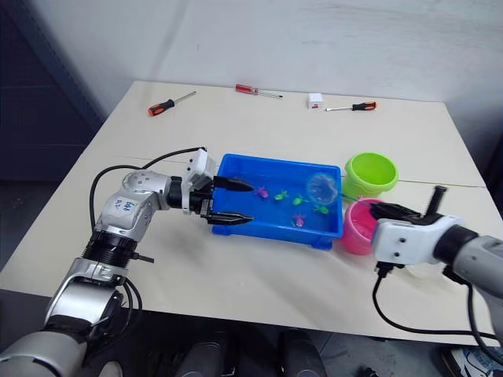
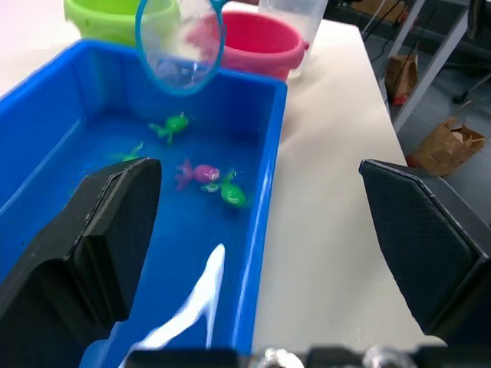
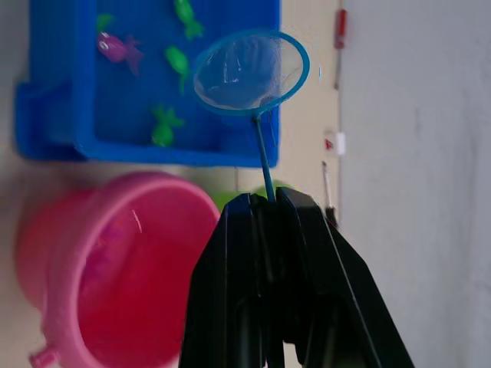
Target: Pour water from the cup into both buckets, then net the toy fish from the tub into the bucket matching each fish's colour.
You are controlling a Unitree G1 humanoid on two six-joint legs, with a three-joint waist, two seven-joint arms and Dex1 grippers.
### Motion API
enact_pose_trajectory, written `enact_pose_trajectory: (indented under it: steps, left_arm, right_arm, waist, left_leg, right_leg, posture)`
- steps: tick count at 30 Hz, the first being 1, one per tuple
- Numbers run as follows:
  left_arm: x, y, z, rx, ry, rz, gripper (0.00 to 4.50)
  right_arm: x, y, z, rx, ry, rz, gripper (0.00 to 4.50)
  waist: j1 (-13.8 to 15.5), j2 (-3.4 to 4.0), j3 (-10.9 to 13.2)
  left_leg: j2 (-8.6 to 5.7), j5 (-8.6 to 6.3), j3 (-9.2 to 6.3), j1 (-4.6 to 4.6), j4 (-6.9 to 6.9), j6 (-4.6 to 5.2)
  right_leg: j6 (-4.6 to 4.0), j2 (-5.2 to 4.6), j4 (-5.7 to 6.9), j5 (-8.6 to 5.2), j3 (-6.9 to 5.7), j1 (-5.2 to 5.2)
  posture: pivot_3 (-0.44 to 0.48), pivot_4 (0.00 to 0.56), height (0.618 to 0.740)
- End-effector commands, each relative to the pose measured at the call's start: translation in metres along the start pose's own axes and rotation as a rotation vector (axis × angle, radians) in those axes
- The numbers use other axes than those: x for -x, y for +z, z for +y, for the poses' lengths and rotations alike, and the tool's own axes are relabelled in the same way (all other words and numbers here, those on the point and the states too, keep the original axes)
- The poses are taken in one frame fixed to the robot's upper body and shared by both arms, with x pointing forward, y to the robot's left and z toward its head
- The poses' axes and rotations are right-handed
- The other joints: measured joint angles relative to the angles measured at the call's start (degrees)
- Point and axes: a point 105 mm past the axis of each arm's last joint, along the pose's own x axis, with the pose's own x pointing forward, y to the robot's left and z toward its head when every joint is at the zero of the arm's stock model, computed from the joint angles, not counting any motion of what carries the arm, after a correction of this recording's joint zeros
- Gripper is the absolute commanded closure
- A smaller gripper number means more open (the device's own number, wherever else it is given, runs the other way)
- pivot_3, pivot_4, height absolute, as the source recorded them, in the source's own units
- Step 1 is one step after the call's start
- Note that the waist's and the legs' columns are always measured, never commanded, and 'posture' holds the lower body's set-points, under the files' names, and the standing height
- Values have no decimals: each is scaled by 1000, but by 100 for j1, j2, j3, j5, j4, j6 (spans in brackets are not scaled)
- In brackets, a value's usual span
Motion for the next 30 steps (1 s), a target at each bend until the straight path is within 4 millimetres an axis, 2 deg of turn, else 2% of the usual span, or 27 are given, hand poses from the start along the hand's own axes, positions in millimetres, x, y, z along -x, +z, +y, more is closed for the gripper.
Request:
enact_pose_trajectory:
  steps: [1,7,12,17,23,30]
  left_arm:
    - [11,11,-6,-42,19,-4,48]
    - [20,11,-12,-30,60,3,48]
    - [21,14,-16,-25,77,-8,48]
    - [24,15,-17,-23,96,-12,48]
    - [23,15,-16,-21,103,-18,48]
    - [21,16,-15,-24,103,-26,48]
  right_arm:
    - [-12,-10,-2,53,37,31,4500]
    - [-28,-11,5,100,121,3,4500]
    - [-31,-14,16,83,205,-6,4500]
    - [-31,-10,20,-71,226,-33,4500]
    - [-29,-1,21,-361,217,-68,4500]
    - [-26,-5,24,-626,192,-54,4500]
  waist:
    - [3,0,0]
    - [1,0,0]
    - [3,0,0]
    - [-15,0,0]
    - [1,0,0]
    - [3,0,0]
  left_leg:
    - [-1,0,0,0,0,1]
    - [-1,-1,-2,0,-2,2]
    - [-1,-1,-2,-1,-1,2]
    - [0,-1,-2,0,0,1]
    - [0,-1,-3,-1,0,2]
    - [0,-2,-5,-1,-1,3]
  right_leg:
    - [0,-1,0,0,-1,0]
    - [-3,-2,0,-2,-5,-1]
    - [-3,-3,0,-2,-5,0]
    - [-3,-3,4,-2,-5,0]
    - [-3,-4,3,-2,-7,0]
    - [-3,-5,1,-2,-8,0]
  posture:
    - [0,150,740]
    - [0,150,740]
    - [0,150,740]
    - [0,150,740]
    - [0,150,740]
    - [0,150,740]
